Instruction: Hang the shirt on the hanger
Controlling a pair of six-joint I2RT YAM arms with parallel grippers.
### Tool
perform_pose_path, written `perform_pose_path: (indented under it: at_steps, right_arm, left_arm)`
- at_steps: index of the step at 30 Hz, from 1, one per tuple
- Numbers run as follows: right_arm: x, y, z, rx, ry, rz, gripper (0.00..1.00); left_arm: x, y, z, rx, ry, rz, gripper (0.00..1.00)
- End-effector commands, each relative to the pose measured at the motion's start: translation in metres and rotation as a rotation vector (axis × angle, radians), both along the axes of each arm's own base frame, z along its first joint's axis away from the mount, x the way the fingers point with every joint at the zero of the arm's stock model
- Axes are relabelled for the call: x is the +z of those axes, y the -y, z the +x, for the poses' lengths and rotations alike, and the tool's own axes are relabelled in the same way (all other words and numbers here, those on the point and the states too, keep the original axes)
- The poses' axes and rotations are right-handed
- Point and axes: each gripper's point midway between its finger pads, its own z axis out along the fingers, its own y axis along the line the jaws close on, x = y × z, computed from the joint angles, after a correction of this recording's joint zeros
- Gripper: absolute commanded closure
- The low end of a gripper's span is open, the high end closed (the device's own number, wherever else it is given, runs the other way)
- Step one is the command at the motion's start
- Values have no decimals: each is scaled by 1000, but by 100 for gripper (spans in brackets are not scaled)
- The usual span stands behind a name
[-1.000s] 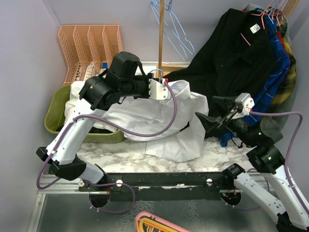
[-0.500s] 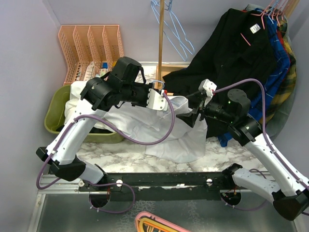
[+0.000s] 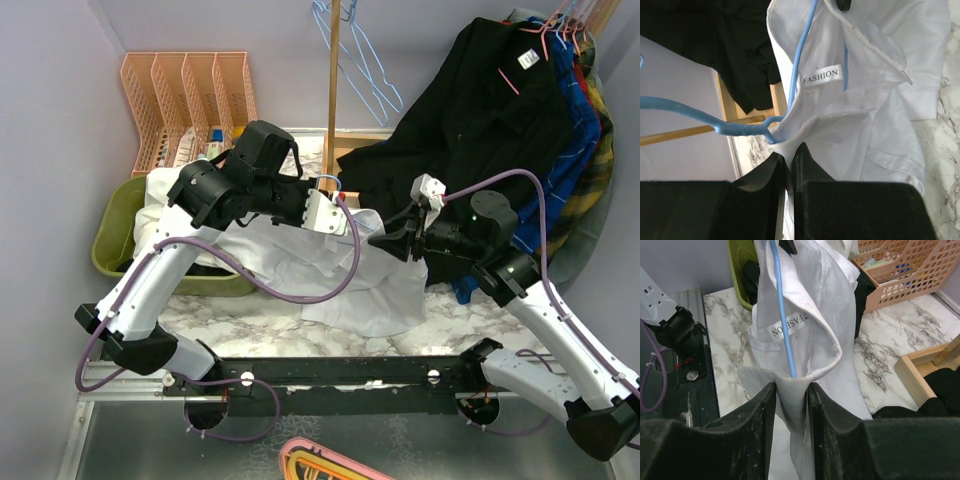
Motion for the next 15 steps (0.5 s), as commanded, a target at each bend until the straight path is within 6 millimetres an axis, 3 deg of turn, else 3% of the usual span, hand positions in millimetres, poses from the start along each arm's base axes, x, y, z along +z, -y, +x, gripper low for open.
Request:
perform_pose_path:
  at_steps: [1, 5, 8, 15]
  right_arm:
    - [4, -6, -3, 43, 3, 18, 66]
    - [-1, -10, -3, 74, -19, 17, 60]
    - [-3, -13, -2, 79, -27, 30, 65]
    - [2, -22, -3, 132, -36, 69, 98]
  left_arm:
    - [8, 9, -16, -82, -31, -56, 100]
    - [10, 11, -17, -91, -38, -63, 100]
    - [13, 13, -19, -99, -45, -75, 100]
    - [7, 20, -18, -106, -81, -79, 100]
